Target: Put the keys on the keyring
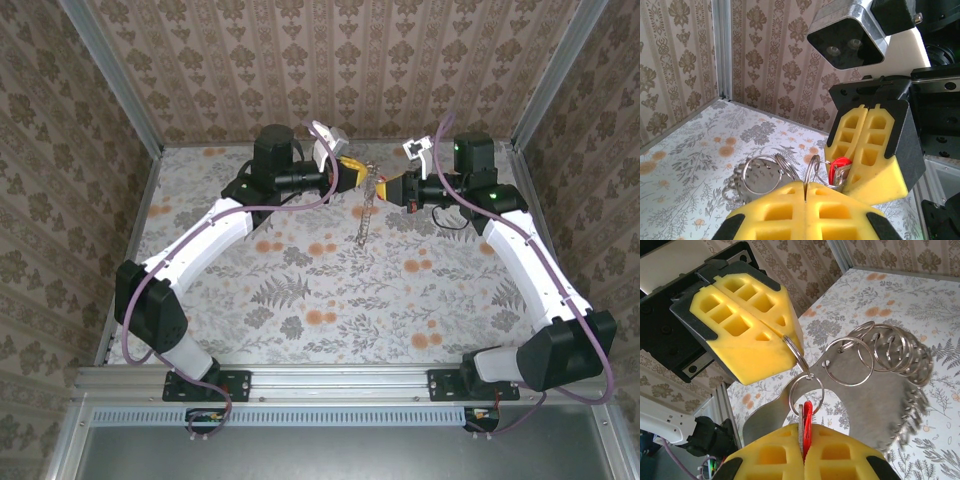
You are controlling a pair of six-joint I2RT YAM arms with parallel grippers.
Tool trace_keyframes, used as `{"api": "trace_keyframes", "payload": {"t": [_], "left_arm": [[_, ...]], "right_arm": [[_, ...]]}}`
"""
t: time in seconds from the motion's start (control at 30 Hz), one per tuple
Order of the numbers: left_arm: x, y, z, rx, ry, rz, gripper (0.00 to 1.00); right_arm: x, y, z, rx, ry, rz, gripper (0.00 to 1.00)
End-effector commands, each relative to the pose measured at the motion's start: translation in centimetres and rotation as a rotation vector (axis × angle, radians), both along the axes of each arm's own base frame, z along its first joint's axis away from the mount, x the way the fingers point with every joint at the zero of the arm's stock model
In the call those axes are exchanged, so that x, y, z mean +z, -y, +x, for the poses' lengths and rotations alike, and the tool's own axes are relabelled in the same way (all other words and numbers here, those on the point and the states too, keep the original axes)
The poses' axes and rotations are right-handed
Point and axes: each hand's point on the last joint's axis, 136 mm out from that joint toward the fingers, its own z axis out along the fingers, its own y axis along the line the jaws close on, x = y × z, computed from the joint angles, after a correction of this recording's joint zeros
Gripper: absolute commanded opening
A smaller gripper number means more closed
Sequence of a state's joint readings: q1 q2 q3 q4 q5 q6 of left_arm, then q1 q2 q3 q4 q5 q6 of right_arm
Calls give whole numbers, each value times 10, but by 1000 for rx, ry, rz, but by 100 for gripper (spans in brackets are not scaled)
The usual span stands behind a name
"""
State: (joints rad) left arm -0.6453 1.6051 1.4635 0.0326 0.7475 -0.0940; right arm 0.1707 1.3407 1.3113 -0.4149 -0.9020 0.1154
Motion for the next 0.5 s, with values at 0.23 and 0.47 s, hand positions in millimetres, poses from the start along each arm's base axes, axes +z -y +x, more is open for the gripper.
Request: {"api": "trace_keyframes", "payload": {"t": [0.23,0.47], "left_arm": [[21,-9,-12,-65,115,18,0],[19,-10,-16,-87,124,36,0]], "right_arm": [[6,-1,-7,25,9,-4,0],[2,-2,-5,26,0,-5,0]]}}
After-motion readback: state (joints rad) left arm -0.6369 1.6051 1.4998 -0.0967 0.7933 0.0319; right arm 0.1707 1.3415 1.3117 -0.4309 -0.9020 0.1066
